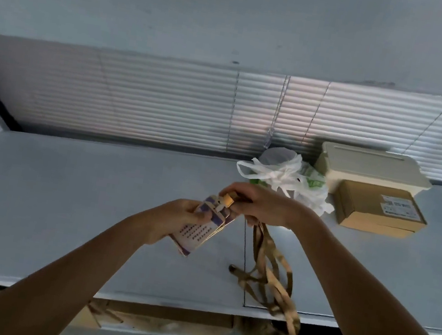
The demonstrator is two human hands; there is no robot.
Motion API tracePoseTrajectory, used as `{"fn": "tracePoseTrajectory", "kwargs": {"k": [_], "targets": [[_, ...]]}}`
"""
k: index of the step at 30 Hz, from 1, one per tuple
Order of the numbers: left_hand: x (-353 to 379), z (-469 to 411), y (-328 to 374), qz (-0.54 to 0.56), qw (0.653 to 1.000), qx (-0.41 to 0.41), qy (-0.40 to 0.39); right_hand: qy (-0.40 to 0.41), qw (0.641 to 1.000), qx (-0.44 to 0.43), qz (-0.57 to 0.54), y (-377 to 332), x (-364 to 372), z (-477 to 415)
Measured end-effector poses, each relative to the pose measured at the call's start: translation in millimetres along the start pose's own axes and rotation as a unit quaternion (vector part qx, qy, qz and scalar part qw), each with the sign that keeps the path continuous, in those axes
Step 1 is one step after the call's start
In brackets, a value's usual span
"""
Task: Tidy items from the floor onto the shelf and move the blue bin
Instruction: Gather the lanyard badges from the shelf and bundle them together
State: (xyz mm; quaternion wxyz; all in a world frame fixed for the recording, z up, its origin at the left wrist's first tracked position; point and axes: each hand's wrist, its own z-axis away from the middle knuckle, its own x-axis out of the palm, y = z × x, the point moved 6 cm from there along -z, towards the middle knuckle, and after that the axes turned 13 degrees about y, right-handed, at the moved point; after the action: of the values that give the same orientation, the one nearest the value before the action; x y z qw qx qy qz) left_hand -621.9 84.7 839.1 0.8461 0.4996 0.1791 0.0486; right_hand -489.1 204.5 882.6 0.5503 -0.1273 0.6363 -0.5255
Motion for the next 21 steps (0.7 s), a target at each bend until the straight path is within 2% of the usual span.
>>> {"fn": "tracePoseTrajectory", "kwargs": {"k": [2, 6, 11, 16, 21], "targets": [[-13.1, -3.3, -6.8, 0.02, 0.999, -0.014, -0.028, 0.028, 0.999, 0.02, -0.004, -6.4, 11.3, -10.0], [-30.4, -4.9, -13.5, 0.094, 0.993, -0.041, -0.059, 0.13, 0.976, 0.105, -0.143, -9.7, 24.1, -21.2], [-35.3, -4.8, -16.0, 0.144, 0.98, -0.052, -0.124, 0.134, 0.97, 0.135, -0.149, -14.4, 31.4, -24.6], [-40.5, -16.5, 0.6, 0.2, 0.976, -0.034, -0.084, 0.126, 0.927, 0.101, -0.34, -5.5, 23.3, -15.9], [-50.6, -69.4, 15.6, 0.239, 0.97, -0.018, 0.036, 0.156, 0.924, 0.195, -0.288, 51.4, 53.1, 21.4]]}}
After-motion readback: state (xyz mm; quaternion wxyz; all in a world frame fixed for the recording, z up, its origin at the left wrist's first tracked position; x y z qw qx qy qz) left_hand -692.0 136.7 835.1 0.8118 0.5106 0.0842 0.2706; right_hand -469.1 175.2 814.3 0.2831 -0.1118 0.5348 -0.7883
